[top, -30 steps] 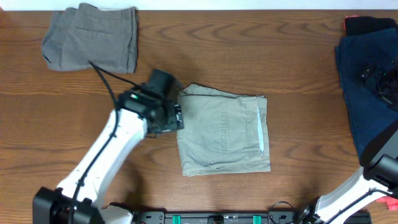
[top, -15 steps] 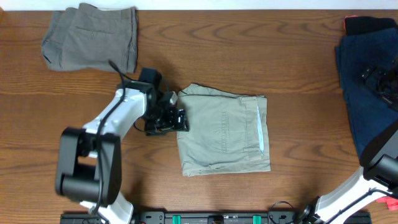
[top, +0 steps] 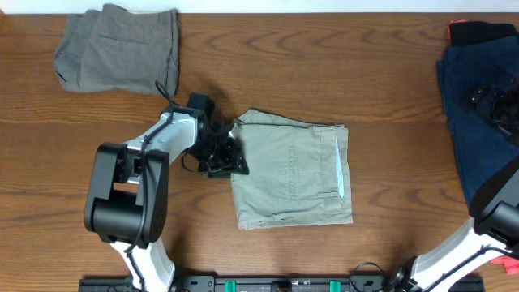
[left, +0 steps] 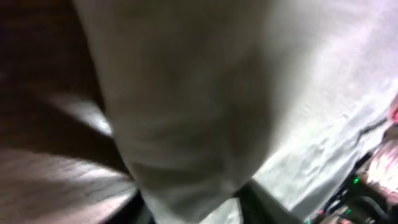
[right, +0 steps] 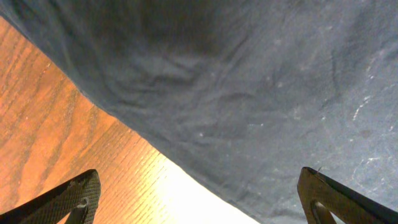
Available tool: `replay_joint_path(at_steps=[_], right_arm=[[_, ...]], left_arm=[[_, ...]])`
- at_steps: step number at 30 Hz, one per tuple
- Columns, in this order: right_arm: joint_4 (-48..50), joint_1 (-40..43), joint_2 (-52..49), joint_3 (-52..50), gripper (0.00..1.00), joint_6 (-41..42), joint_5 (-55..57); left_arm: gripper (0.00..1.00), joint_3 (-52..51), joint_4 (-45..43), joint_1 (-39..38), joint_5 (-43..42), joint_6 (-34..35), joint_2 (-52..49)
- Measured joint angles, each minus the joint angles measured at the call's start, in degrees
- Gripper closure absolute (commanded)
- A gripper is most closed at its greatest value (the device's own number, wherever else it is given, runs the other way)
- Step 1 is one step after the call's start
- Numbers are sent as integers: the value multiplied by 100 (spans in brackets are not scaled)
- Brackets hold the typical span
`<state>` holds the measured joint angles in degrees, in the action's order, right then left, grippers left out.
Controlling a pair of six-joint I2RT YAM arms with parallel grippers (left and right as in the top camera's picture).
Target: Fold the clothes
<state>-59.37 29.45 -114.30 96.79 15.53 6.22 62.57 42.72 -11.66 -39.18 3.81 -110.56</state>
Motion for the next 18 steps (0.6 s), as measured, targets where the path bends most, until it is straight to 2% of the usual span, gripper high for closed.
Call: replay_joint_path(at_steps=[1, 11, 18], right_arm=[[0, 0, 0, 0, 1, 0, -2], [0, 0, 2, 0, 1, 0, 0], [0, 0, 2, 0, 1, 0, 2]], left_arm=[[94, -2, -11, 0, 17, 2, -11], [94, 85, 52, -2, 149, 306, -46], [94, 1381, 739, 48, 1204, 269, -90]])
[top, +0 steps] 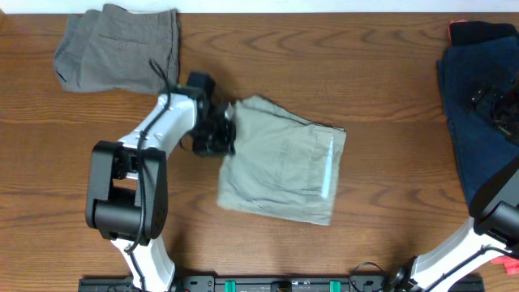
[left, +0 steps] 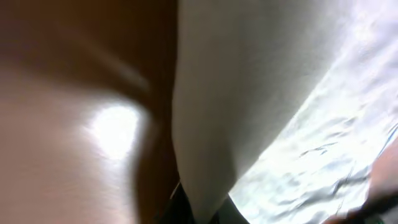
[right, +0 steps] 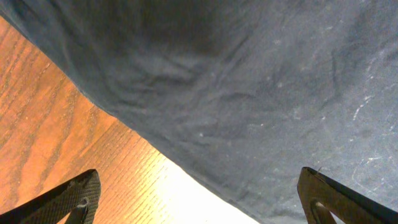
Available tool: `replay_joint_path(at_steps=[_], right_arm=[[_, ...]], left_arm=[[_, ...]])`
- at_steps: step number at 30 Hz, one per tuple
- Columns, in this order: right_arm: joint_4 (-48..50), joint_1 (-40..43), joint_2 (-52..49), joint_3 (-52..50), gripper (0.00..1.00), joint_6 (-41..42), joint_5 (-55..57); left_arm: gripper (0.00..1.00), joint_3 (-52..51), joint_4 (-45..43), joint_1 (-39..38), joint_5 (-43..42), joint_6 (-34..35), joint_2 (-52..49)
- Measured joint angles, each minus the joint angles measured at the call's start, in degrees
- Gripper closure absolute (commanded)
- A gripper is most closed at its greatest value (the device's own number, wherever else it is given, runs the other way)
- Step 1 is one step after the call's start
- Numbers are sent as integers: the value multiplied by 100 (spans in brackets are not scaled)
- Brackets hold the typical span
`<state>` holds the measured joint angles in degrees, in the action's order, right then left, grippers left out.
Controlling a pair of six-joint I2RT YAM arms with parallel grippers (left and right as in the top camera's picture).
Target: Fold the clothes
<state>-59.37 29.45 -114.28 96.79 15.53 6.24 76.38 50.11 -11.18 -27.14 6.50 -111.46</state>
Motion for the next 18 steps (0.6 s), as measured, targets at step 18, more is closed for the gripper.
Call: replay_joint_path(at_steps=[18], right_arm=[[0, 0, -2, 0, 1, -2, -2]], left_arm=[[94, 2245, -656, 905, 3086, -1550, 0]])
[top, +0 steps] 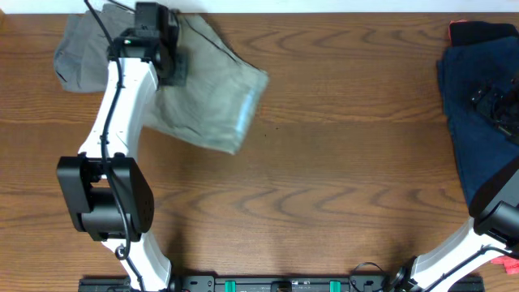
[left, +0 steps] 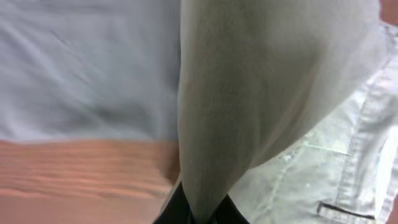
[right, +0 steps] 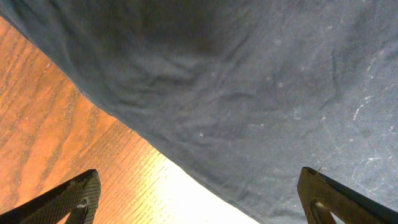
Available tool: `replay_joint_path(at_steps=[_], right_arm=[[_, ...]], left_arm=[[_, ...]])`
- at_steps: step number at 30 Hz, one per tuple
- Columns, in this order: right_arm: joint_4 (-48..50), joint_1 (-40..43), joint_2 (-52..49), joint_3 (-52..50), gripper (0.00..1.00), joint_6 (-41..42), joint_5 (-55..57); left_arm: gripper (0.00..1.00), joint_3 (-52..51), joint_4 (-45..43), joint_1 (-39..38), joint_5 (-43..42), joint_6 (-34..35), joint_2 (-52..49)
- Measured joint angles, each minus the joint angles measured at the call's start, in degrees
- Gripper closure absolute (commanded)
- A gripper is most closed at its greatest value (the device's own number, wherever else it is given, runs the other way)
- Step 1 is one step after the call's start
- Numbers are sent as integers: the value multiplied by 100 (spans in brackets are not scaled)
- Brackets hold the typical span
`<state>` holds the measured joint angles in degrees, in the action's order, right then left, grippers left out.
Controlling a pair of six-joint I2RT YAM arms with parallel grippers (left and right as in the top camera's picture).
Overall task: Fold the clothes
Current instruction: 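Carry the folded shorts to the top-left onto the grey garment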
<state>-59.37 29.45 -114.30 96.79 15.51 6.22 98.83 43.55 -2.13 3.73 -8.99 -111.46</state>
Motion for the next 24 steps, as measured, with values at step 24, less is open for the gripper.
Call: replay_joint_path(at_steps=[24], right_arm=[[0, 0, 2, 0, 1, 2, 0]], left_arm=[[94, 22, -2192, 52, 1753, -26, -4]])
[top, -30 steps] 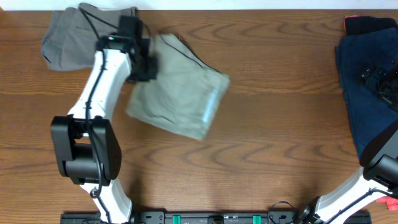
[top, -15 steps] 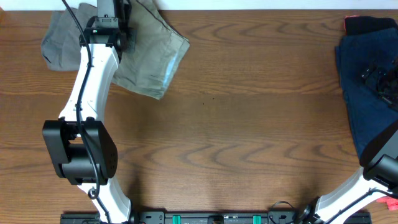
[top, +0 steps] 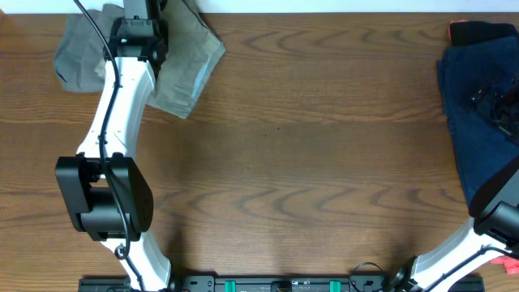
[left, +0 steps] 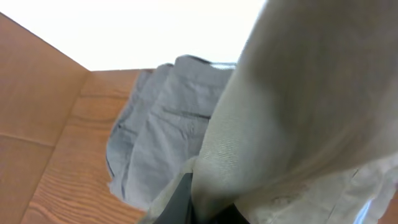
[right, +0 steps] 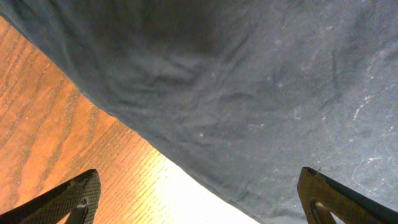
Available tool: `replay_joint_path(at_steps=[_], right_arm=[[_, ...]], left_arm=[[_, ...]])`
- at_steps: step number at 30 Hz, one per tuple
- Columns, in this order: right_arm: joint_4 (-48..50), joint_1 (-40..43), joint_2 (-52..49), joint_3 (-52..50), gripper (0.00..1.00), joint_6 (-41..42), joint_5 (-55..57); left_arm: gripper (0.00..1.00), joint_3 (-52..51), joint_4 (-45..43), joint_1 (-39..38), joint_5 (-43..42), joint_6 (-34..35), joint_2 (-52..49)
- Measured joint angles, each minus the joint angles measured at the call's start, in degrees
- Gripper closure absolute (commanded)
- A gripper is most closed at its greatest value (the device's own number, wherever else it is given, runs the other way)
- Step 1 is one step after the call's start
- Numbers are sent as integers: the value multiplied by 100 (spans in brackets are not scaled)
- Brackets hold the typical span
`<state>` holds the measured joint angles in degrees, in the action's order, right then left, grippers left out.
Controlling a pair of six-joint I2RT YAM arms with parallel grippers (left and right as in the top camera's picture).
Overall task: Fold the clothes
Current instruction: 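Carry the folded shorts to the top-left onto the grey garment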
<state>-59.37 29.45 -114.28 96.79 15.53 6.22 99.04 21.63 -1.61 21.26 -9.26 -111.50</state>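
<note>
The folded khaki shorts point(top: 188, 61) hang from my left gripper point(top: 138, 20) at the far left of the table, with their left part over the folded grey shorts point(top: 77, 57). In the left wrist view the khaki cloth point(left: 298, 112) is pinched between the shut fingers of the left gripper point(left: 208, 208), and the grey shorts point(left: 161, 130) lie below. My right gripper point(right: 199, 202) stands open over a dark navy garment point(right: 249, 93) at the right edge, also seen in the overhead view as the navy garment point(top: 478, 105).
A black and red item point(top: 478, 31) lies at the far right corner behind the navy garment. The brown wooden table point(top: 308, 162) runs between the two piles. The white back edge is just behind the left gripper.
My left gripper has moved farther toward the far-left corner with the khaki shorts, which now overlap the grey shorts more. The right gripper has not moved.
My left gripper was at the left edge of the folded khaki shorts in the middle of the table. Then the shorts were turned and shifted left. Then they hung at the far left beside the grey shorts, and now partly over them.
</note>
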Motion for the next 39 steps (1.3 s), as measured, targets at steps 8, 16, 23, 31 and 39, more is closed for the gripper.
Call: replay_joint_path(at_steps=[8, 16, 23, 31, 39], right_arm=[[0, 0, 0, 0, 1, 0, 0], [0, 0, -2, 0, 1, 0, 0], [0, 0, 0, 0, 1, 0, 0], [0, 0, 0, 0, 1, 0, 2], [0, 0, 0, 0, 1, 0, 0]], left_arm=[[94, 0, -387, 0, 79, 636, 0], [94, 0, -634, 0, 472, 1294, 0], [94, 0, -710, 31, 595, 1596, -4], [94, 0, -820, 415, 605, 2041, -118], [94, 0, -1080, 675, 621, 2157, -588]])
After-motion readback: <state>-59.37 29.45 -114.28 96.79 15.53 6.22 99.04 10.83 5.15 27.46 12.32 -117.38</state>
